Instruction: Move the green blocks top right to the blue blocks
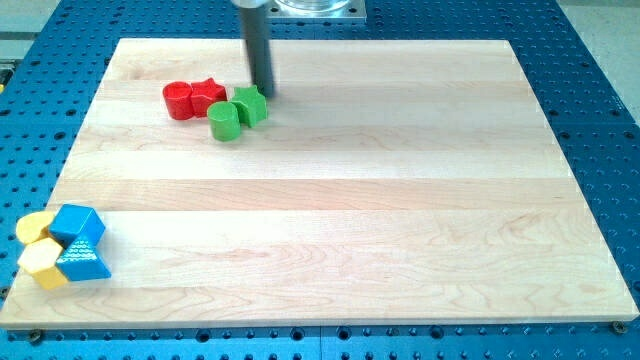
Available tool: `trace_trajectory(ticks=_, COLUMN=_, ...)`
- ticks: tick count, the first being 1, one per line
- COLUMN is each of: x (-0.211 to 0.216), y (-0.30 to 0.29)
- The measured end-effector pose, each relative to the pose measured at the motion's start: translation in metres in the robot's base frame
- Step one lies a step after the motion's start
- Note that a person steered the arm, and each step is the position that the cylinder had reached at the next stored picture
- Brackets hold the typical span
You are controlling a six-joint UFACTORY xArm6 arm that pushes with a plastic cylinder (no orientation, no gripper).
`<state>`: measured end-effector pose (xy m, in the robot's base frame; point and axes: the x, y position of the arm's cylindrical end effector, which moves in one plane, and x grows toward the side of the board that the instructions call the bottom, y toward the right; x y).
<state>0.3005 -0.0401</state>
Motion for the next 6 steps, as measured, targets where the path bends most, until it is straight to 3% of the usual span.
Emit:
trace_trajectory(ticks=1, x=0.011, y=0.036)
trace_trajectory(ticks=2, x=0.014, y=-0.005)
trace_trajectory(ticks=4, x=0.078, y=-0.090)
trace_trajectory(ticks=5, x=0.042, y=-0.056)
trace_trajectory(ticks=6, x=0.040, y=-0.092)
